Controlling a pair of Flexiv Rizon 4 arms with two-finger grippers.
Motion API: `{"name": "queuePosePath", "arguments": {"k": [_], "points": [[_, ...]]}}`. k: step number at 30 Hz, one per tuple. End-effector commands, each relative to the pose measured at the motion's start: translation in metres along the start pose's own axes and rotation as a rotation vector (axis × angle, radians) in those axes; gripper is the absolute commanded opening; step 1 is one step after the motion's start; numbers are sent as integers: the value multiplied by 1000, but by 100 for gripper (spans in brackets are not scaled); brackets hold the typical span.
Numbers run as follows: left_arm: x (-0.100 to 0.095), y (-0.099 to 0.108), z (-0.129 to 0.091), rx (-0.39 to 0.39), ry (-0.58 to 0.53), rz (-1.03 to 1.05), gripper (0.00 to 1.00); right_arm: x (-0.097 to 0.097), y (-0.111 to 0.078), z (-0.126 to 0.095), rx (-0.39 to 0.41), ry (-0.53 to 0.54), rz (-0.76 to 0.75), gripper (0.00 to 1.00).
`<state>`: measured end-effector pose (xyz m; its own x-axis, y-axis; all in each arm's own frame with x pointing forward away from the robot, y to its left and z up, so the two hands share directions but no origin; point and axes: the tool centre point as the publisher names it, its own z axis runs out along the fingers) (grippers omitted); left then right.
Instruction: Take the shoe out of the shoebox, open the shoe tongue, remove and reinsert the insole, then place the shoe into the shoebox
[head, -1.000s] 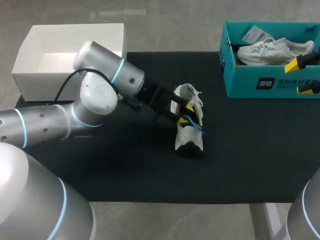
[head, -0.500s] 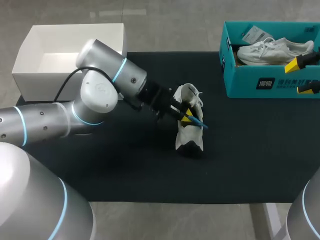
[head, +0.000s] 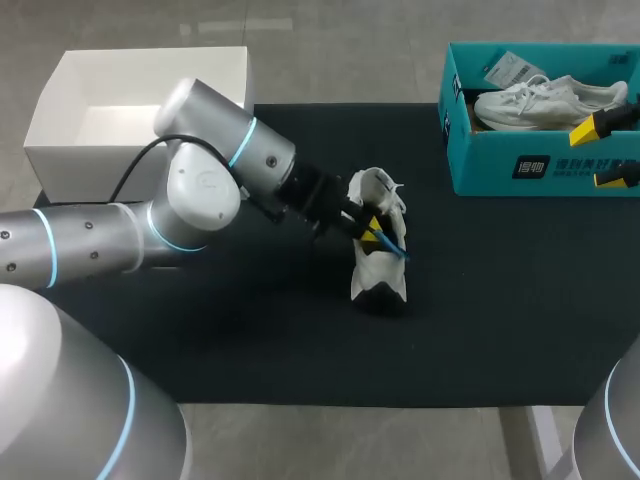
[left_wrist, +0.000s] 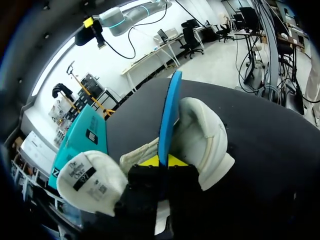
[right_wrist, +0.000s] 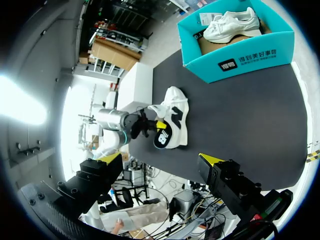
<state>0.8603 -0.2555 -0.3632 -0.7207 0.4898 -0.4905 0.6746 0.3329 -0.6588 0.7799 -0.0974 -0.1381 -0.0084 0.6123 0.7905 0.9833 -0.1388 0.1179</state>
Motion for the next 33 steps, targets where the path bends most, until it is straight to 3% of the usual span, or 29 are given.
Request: {"name": "queuePosePath", "arguments": {"k": [1, 4, 7, 11, 13, 14, 15, 16, 23, 33], "points": [[2, -7, -8, 44, -13, 18, 87, 0, 0, 0, -1, -3, 1, 100], [2, -18, -12, 66, -22, 40, 83, 0, 0, 0, -1, -3, 1, 100], [1, -27, -14, 89, -27, 63, 55, 0, 0, 0, -1, -3, 1, 100], [0, -35, -12, 114, -23, 86, 45, 0, 0, 0, -1, -3, 1, 100], [0, -38, -9, 120, -10, 95, 34, 0, 0, 0, -1, -3, 1, 100], [0, -39, -8, 125, -5, 97, 24, 0, 0, 0, -1, -3, 1, 100], [0, -39, -6, 126, -1, 98, 8, 0, 0, 0, -1, -3, 1, 100], [0, -38, -5, 127, 4, 99, 0, 0, 0, 0, -1, -3, 1, 100], [-1, -20, -1, 37, 7, 91, 0, 0, 0, 0, -1, -3, 1, 100], [-2, 0, -2, -2, -5, 93, 0, 0, 0, 0, -1, -3, 1, 100]]}}
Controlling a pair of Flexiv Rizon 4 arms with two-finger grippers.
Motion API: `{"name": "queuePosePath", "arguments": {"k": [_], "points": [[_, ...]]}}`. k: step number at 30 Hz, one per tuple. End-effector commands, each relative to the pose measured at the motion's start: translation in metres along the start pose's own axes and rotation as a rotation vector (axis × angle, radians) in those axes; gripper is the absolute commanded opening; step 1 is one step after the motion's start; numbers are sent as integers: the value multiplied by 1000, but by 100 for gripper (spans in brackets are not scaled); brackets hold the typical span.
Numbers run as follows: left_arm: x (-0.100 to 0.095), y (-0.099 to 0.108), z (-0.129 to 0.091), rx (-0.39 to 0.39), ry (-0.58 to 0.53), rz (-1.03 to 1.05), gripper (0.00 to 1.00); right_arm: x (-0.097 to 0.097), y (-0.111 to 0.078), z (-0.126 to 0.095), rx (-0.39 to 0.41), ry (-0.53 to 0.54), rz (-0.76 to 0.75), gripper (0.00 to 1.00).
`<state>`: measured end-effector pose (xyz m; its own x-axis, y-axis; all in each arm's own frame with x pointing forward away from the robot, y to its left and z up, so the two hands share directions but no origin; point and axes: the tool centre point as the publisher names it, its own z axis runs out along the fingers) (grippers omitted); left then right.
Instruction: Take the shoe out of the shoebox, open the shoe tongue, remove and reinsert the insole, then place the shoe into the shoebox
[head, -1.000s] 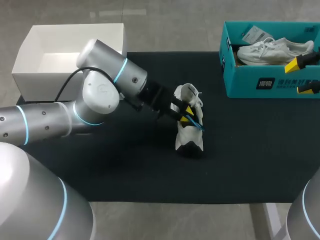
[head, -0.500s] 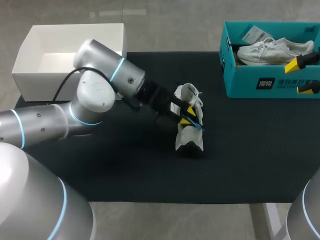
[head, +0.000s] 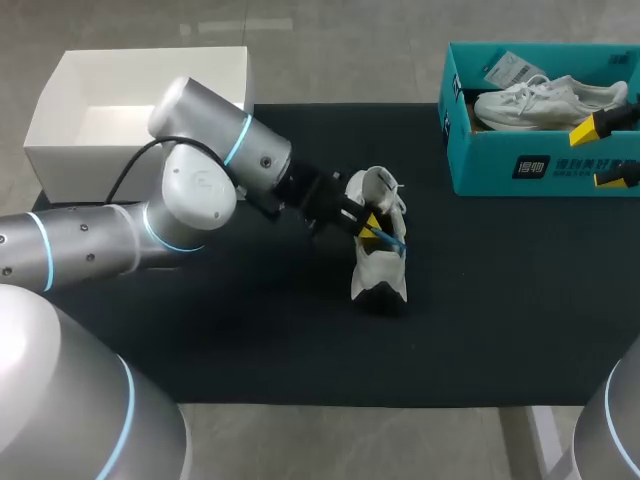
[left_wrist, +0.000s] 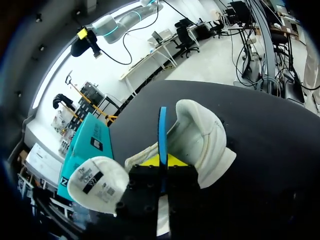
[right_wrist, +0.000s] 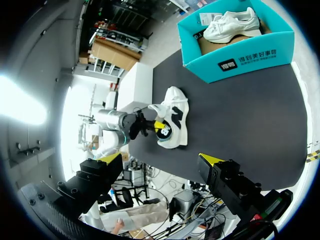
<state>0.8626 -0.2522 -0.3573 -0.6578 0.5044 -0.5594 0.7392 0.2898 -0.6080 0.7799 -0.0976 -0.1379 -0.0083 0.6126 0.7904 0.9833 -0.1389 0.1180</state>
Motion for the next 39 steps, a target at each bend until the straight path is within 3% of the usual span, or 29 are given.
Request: {"name": "queuePosePath", "arguments": {"k": [1, 2, 4, 5, 6, 8, 12, 13, 18, 19, 20, 28, 39], "points": [[1, 0, 4, 13, 16, 2, 0, 0, 0, 0, 0, -2, 1, 100], [2, -3, 3, 31, 17, 2, 1, 0, 0, 0, 0, -2, 1, 100], [3, -8, 0, 53, 15, 2, 64, 0, 0, 0, 0, -2, 1, 100], [3, -11, -2, 51, 12, 3, 91, 0, 0, 0, 0, -2, 1, 100], [3, -14, -4, 63, 9, 8, 100, 0, 0, 0, 0, -2, 1, 100], [3, -20, -7, 72, 5, 14, 99, 0, 0, 0, 0, -2, 1, 100], [1, -30, -8, 80, 1, 51, 79, 0, 0, 0, 0, -2, 1, 100], [1, -32, -8, 85, 4, 58, 64, 0, 0, 0, 0, -2, 1, 100], [-1, -33, -3, 95, 18, 69, 36, 0, 0, 0, 0, -2, 1, 100], [-1, -33, -2, 100, 25, 71, 11, 0, 0, 0, 0, -2, 1, 100], [-1, -32, 0, 100, 28, 70, 0, 0, 0, 0, 0, -2, 1, 100], [3, -19, 11, 48, 105, 100, 0, 0, 0, 0, 0, -2, 1, 100], [-1, 5, 16, -11, 110, 86, 0, 0, 0, 0, 0, -2, 1, 100]]}}
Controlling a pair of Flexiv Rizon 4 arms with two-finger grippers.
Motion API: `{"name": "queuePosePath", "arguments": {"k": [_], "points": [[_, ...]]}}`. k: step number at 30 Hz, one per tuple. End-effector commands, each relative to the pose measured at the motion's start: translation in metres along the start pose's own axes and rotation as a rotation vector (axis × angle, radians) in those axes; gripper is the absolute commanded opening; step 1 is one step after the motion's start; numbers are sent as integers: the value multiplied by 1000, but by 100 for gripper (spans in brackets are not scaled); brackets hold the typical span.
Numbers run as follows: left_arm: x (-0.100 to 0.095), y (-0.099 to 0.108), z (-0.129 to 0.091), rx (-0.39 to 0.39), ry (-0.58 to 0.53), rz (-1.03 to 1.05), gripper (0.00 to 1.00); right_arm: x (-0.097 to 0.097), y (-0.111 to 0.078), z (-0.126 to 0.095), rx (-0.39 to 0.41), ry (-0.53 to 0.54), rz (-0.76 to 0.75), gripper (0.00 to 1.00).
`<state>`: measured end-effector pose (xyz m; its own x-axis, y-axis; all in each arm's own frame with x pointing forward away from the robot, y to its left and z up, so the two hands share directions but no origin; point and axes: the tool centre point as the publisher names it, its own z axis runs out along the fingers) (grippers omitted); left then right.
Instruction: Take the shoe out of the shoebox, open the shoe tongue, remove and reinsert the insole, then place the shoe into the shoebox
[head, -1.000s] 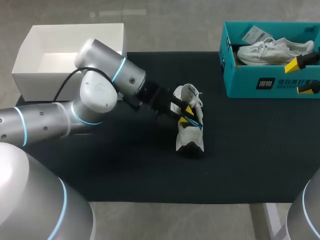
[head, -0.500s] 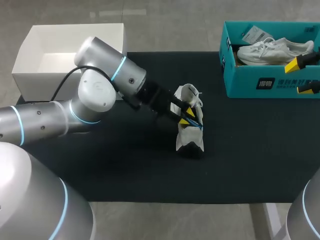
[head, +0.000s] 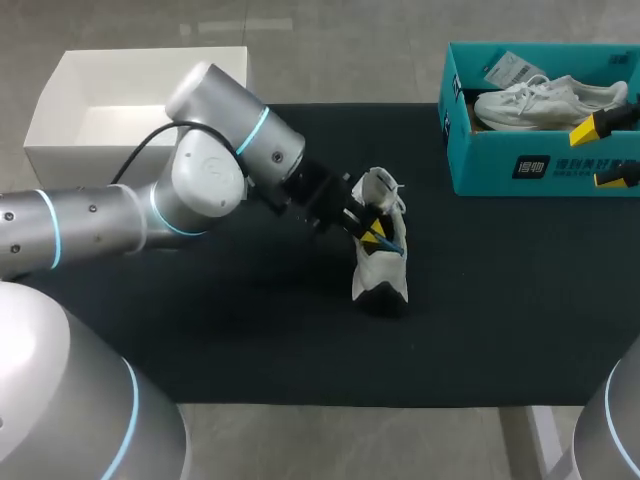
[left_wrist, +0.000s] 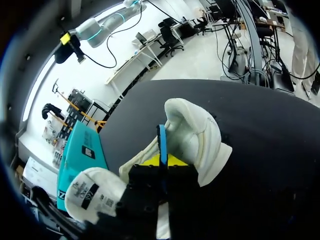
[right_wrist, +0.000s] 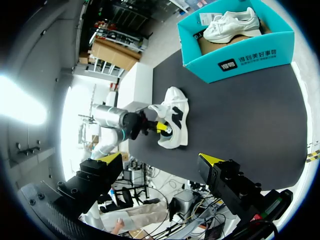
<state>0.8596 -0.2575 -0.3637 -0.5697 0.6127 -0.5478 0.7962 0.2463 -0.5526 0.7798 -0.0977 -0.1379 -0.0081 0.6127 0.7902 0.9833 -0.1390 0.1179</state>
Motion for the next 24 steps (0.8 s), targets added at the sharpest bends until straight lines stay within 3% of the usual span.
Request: {"name": "queuePosePath", "arguments": {"k": [1, 5, 8, 10, 11, 12, 14, 19, 20, 21, 23, 24], "points": [[-4, 6, 8, -6, 3, -7, 0, 0, 0, 0, 0, -2, 1, 100], [-2, 1, 10, -10, 17, -4, 0, 0, 0, 0, 0, -2, 1, 100], [1, -7, 9, 33, 46, 6, 0, 0, 0, 0, 0, -2, 1, 100], [3, -11, 7, 44, 54, 5, 28, 0, 0, 0, 0, -2, 1, 100], [3, -13, 5, 49, 52, 3, 56, 0, 0, 0, 0, -2, 1, 100], [3, -15, 3, 62, 46, 3, 76, 0, 0, 0, 0, -2, 1, 100], [2, -18, -3, 87, 23, 1, 84, 0, 0, 0, 0, -2, 1, 100], [-1, -18, -11, 76, -5, 5, 73, 0, 0, 0, 0, -2, 1, 100], [-2, -18, -12, 76, -5, 5, 66, 0, 0, 0, 0, -2, 1, 100], [-2, -18, -12, 77, -5, 5, 49, 0, 0, 0, 0, -2, 1, 100], [-2, -19, -11, 86, -2, 9, 45, 0, 0, 0, 0, -2, 1, 100], [-2, -19, -10, 87, 1, 11, 33, 0, 0, 0, 0, -2, 1, 100]]}}
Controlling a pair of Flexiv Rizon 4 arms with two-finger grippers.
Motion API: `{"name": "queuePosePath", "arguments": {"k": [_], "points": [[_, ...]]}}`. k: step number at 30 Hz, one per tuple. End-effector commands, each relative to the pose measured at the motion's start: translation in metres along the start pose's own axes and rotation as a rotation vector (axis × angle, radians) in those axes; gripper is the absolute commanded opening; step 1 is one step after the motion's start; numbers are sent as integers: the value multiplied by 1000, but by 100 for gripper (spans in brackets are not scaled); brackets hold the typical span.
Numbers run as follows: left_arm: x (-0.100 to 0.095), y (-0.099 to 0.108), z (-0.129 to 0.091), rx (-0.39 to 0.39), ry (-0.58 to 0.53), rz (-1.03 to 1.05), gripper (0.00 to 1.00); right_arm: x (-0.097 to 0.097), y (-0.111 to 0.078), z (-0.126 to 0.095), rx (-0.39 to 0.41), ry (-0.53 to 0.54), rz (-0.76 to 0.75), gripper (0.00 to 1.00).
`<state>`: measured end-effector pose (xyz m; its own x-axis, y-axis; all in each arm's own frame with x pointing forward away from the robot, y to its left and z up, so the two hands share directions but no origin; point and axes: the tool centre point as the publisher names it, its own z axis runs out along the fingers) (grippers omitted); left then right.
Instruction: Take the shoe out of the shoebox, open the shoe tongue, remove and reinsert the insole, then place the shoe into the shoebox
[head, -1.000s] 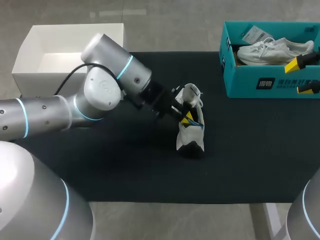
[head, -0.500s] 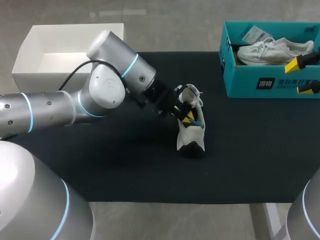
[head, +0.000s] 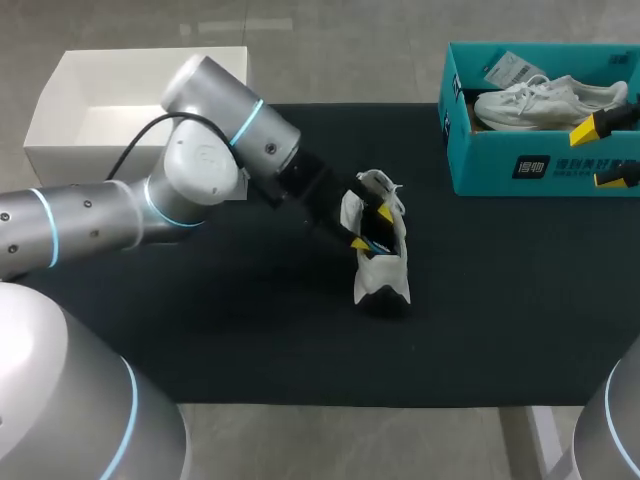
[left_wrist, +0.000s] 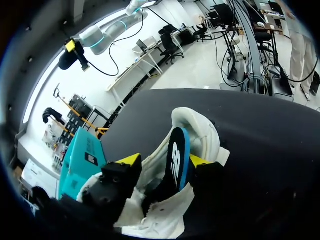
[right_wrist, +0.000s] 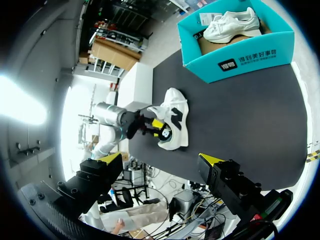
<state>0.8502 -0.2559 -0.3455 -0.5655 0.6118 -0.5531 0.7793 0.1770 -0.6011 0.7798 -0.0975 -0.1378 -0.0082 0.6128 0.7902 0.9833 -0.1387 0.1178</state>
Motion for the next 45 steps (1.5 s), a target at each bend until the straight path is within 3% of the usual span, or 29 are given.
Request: {"name": "queuePosePath", "arguments": {"k": [1, 2, 3, 21, 22, 23, 25, 27, 33, 38, 40, 41, 42, 44, 45], "points": [[1, -1, 2, 6, 8, 4, 30, 0, 0, 0, -1, -2, 1, 100], [1, -1, 4, 6, 17, 5, 22, 0, 0, 0, -1, -2, 1, 100], [2, 0, 5, 2, 22, 5, 0, 0, 0, 0, -1, -2, 1, 100], [10, 1, 31, -7, 157, 13, 0, 0, 0, 0, -1, -2, 1, 100], [10, 0, 31, -7, 158, 12, 11, 0, 0, 0, -1, -2, 1, 100], [11, -1, 28, -8, 159, 12, 30, 0, 0, 0, -1, -2, 1, 100], [11, -4, 22, 6, 151, 12, 50, 0, 0, 0, -1, -2, 1, 100], [11, -7, 15, 20, 135, 11, 97, 0, 0, 0, -1, -2, 1, 100], [7, -11, -1, 51, 81, 17, 100, 0, 0, 0, -1, -2, 1, 100], [3, -12, -1, 52, 82, 31, 100, 0, 0, 0, -1, -2, 1, 100], [2, -12, 0, 57, 85, 33, 84, 0, 0, 0, -1, -2, 1, 100], [2, -12, 0, 58, 93, 38, 47, 0, 0, 0, -1, -2, 1, 100], [2, -12, 0, 59, 98, 41, 35, 0, 0, 0, -1, -2, 1, 100], [-1, -12, -1, 63, 109, 51, 0, 0, 0, 0, -1, -2, 1, 100], [-2, -12, -3, 56, 122, 60, 0, 0, 0, 0, -1, -2, 1, 100]]}}
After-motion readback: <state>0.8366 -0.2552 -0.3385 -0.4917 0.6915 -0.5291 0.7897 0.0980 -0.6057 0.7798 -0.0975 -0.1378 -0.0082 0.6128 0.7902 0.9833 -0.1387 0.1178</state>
